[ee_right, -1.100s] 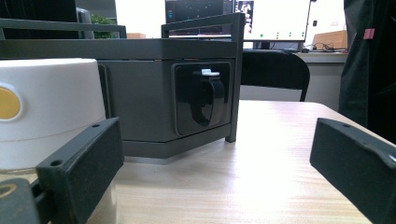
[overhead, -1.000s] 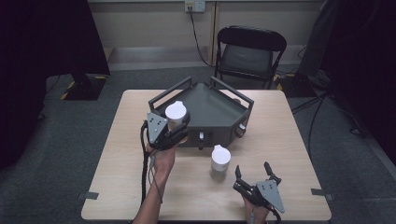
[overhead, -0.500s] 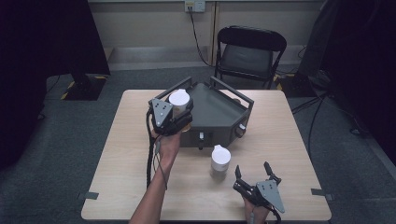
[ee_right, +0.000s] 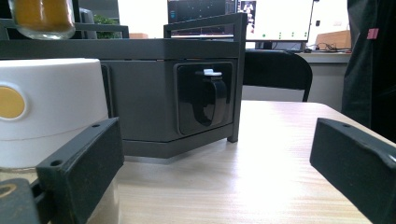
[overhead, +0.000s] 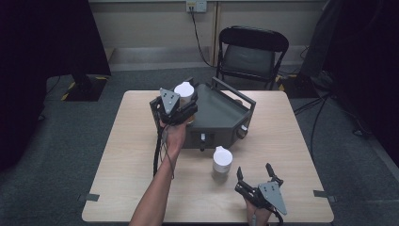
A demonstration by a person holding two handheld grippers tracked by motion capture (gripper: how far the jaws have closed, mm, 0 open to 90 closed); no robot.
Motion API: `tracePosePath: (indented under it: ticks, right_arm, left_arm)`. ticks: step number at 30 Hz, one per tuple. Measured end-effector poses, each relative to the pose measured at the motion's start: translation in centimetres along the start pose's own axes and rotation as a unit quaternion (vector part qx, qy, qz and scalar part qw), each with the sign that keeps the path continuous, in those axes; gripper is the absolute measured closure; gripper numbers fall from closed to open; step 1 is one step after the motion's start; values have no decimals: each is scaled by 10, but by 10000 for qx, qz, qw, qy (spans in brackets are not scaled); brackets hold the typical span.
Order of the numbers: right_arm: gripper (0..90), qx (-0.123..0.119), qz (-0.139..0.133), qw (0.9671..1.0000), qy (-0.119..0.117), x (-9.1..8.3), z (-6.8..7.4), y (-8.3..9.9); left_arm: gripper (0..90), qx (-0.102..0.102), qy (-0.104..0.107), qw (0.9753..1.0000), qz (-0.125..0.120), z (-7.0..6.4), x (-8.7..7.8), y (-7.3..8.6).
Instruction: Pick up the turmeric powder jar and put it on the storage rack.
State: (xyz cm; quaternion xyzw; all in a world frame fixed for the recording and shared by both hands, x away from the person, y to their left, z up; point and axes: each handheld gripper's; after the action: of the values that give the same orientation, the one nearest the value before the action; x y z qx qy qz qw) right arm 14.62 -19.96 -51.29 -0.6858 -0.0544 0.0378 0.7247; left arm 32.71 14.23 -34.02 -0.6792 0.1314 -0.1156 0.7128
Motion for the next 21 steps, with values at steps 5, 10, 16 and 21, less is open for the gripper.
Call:
tracePosePath:
  ticks: [5, 10, 16, 21]
  right_arm:
    - [17, -1, 0, 10000, -6, 0, 0, 0]
    - [17, -1, 0, 10000, -5, 0, 0, 0]
    - [17, -1, 0, 10000, -5, 0, 0, 0]
    - [19, -1, 2, 10000, -4, 0, 0, 0]
  left_arm:
    - [311, -14, 20, 10000, 65, -1, 3, 4]
    - [311, -76, -5, 9999, 104, -1, 4, 7]
    - [311, -72, -10, 9998, 198, 0, 6, 9]
    - [311, 1, 15, 9997, 236, -1, 4, 9]
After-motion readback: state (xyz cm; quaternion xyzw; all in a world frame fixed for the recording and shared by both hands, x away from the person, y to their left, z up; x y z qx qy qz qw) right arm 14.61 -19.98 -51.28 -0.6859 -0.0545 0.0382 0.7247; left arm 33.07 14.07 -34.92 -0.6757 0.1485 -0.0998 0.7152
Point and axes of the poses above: each handheld gripper's, and its own axes: x roughly forward along the jaws, y roughly out of its underside, z roughly to its left, and after that the axes turned 4 degrees about x, right-handed
